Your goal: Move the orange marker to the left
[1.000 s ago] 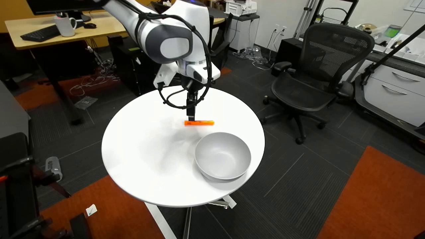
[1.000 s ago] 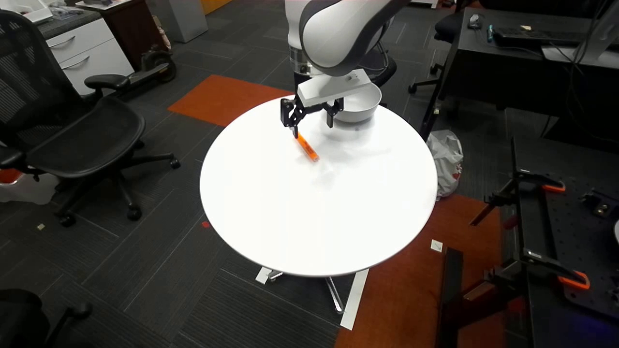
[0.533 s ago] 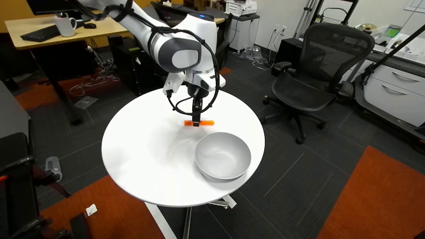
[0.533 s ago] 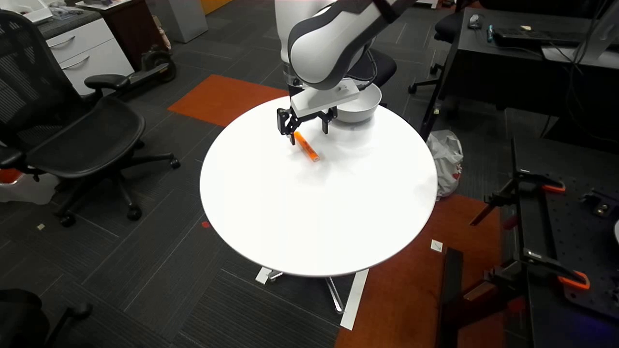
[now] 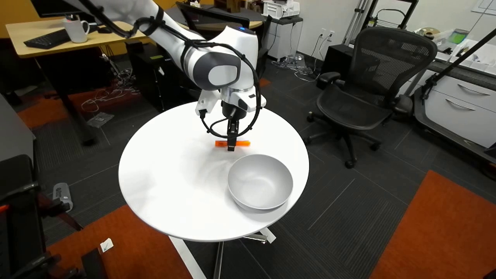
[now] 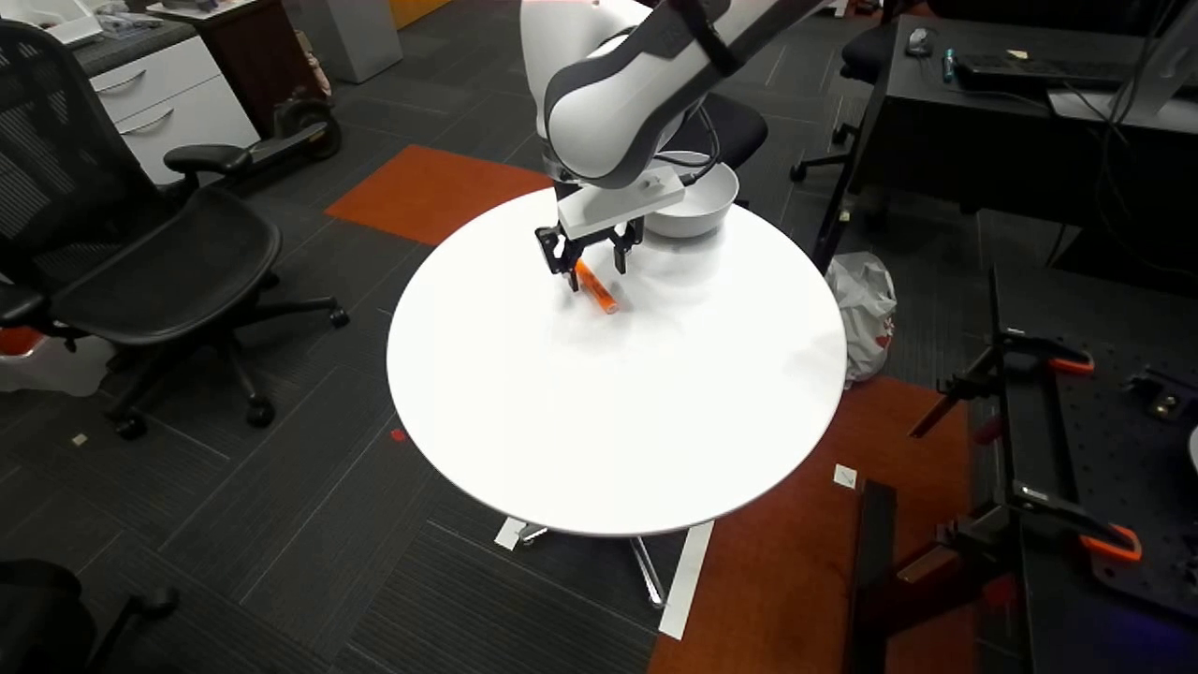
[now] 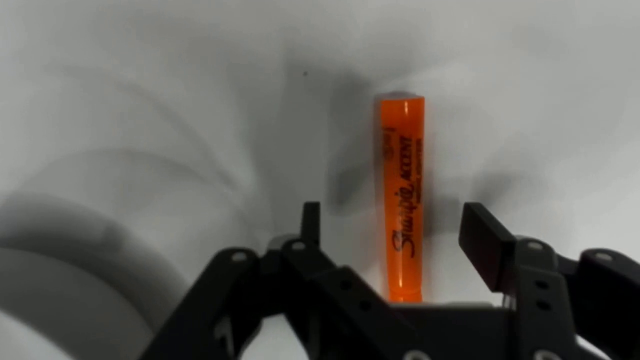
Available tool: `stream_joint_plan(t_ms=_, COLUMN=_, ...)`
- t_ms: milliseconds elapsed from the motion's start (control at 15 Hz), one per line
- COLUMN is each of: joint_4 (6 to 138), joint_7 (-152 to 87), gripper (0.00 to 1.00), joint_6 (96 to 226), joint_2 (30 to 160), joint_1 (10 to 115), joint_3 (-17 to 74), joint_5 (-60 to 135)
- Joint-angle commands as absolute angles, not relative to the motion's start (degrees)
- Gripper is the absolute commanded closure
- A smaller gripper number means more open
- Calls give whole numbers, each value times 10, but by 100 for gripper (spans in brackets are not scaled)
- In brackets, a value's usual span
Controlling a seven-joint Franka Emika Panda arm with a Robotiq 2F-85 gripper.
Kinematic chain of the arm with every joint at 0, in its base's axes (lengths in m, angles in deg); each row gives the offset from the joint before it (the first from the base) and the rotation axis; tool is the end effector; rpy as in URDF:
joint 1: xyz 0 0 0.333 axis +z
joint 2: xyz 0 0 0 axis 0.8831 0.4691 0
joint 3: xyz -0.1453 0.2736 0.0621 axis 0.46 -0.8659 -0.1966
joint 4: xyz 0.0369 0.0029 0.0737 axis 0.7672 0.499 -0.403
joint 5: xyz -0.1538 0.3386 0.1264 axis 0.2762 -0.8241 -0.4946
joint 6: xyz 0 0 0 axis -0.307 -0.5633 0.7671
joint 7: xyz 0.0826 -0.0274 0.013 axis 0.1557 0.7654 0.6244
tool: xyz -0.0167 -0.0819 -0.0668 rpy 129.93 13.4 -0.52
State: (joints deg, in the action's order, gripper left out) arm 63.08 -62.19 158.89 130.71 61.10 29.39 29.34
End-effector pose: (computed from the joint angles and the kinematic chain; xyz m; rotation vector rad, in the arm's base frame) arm 0.7084 -0.0626 0.1372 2.9173 -1.1111 -0.0653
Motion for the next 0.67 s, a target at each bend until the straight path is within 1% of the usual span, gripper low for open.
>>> stream_joint_plan(t_ms=0, joint_4=590, joint_7=-610, gripper=59, joint_6=1556, joint_2=1328, joint_1=612, joint_3=301, joint_5=281)
stream_joint_plan(t_ms=133, joint_4=581, joint_7=-611, gripper=73, joint_6=1549, joint_2=1334, joint_1=612, joint_3=302, joint_5=282)
stream_joint_plan(t_ms=333, joint_4=571, joint_7=-609, gripper=96, joint_6=1542, joint_2=1339, joint_1=611, joint_3=301, joint_5=281)
stream_joint_plan(t_ms=400, joint_4=569, joint_7=-611, gripper=100, joint_6=1540, joint_2=1340, joint_1=611, joint_3=301, joint_5=281)
stream_joint_plan(t_ms=467, joint_4=570, joint_7=-617, gripper=96, joint_6=1545, joint_2=1337, joint_1=612, joint_3=300, joint_5=277)
stream_joint_plan(t_ms=600, joint_4=577, joint_7=-616, gripper=95, joint_6=1549, joint_2=1327, joint_1=613, joint_3=291, joint_5=266)
